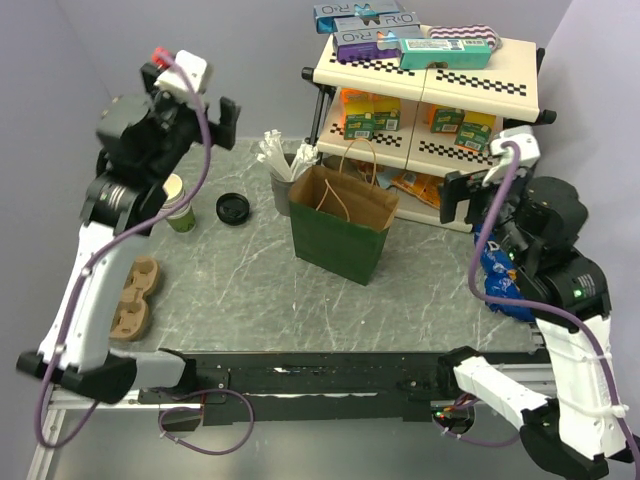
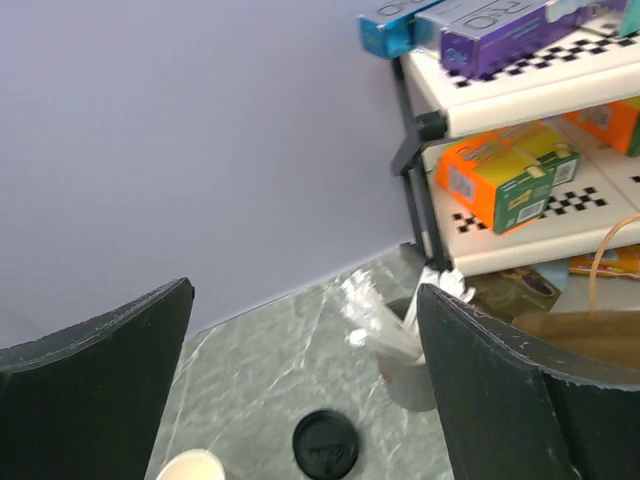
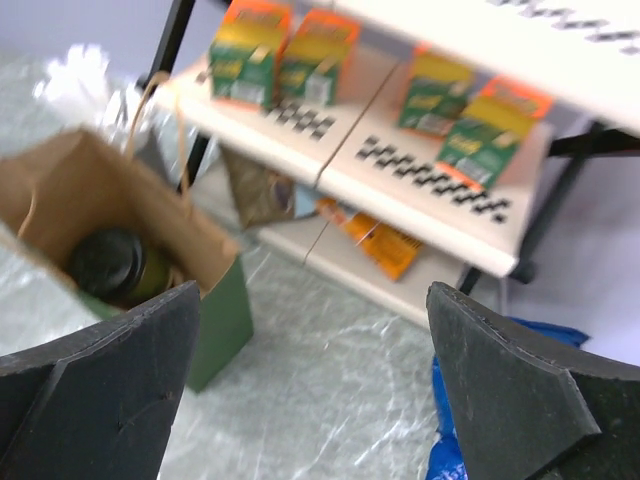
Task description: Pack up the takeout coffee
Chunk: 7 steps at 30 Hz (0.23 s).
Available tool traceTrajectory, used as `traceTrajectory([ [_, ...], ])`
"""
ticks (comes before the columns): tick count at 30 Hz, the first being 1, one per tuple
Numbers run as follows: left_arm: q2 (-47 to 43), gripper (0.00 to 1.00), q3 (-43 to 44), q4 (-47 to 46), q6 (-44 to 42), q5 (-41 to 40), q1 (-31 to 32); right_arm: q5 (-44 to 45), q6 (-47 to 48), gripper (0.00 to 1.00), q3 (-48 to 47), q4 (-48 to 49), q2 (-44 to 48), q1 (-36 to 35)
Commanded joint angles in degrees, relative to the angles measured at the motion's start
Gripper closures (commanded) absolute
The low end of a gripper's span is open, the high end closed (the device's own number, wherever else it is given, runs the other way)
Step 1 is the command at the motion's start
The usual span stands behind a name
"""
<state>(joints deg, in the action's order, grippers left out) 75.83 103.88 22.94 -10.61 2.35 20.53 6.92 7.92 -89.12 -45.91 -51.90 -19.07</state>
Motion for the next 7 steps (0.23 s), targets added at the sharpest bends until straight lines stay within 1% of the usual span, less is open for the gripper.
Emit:
traceTrajectory([
  [1,-6.12,0.01,-5.17,-2.72,0.42,-6.65,-1.46,7.05,-1.69,0.00,-4.22,4.77,1.10,0.26],
  [7,-8.42,0.01,-7.11,-1.93,4.71,-6.65,-7.17,7.93,-0.02,0.00,-2.99,9.17,2.50,0.35],
])
